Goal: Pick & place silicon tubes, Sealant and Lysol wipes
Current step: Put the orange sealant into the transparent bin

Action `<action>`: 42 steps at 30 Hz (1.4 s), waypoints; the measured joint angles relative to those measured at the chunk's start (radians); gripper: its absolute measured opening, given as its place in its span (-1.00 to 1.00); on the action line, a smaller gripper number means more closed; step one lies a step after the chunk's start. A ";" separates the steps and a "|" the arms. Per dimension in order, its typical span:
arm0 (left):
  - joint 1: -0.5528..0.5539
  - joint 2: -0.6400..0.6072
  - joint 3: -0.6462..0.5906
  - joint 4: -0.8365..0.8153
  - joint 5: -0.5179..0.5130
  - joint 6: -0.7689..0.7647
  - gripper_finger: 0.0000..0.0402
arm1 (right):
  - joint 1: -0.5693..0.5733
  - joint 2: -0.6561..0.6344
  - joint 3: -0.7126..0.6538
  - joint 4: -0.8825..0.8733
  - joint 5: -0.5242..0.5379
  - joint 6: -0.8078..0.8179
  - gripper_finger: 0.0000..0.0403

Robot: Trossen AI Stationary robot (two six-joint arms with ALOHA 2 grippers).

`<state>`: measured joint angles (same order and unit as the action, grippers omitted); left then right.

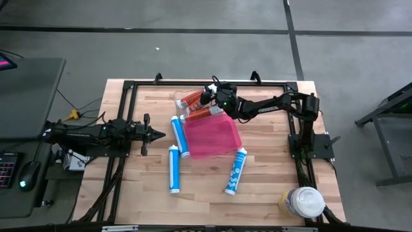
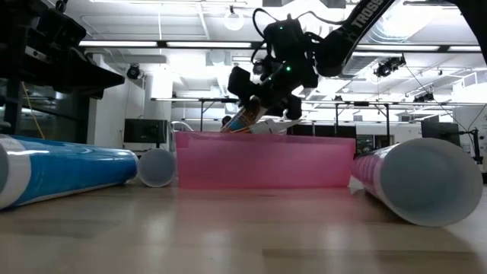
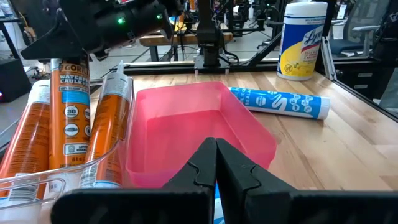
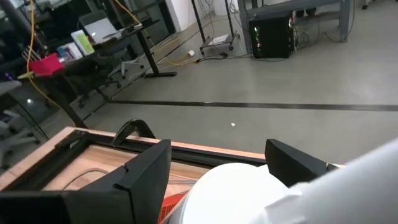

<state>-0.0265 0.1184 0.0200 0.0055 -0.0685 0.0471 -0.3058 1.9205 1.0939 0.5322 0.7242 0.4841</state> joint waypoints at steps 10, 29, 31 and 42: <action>0.000 0.000 0.000 0.000 0.000 0.000 -1.00 | -0.023 0.002 -0.002 -0.081 -0.058 0.190 0.26; 0.000 0.000 0.000 0.000 0.000 0.000 -1.00 | -0.049 -0.030 -0.006 -0.013 -0.183 0.442 0.25; 0.000 0.000 0.000 0.000 0.000 0.000 -1.00 | -0.050 -0.029 -0.006 -0.009 -0.186 0.442 0.25; 0.000 0.000 0.000 0.000 0.000 0.000 -1.00 | -0.059 -0.075 -0.005 -0.016 -0.145 0.319 0.25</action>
<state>-0.0265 0.1184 0.0200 0.0055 -0.0685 0.0471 -0.3645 1.8458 1.0893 0.5166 0.5790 0.8027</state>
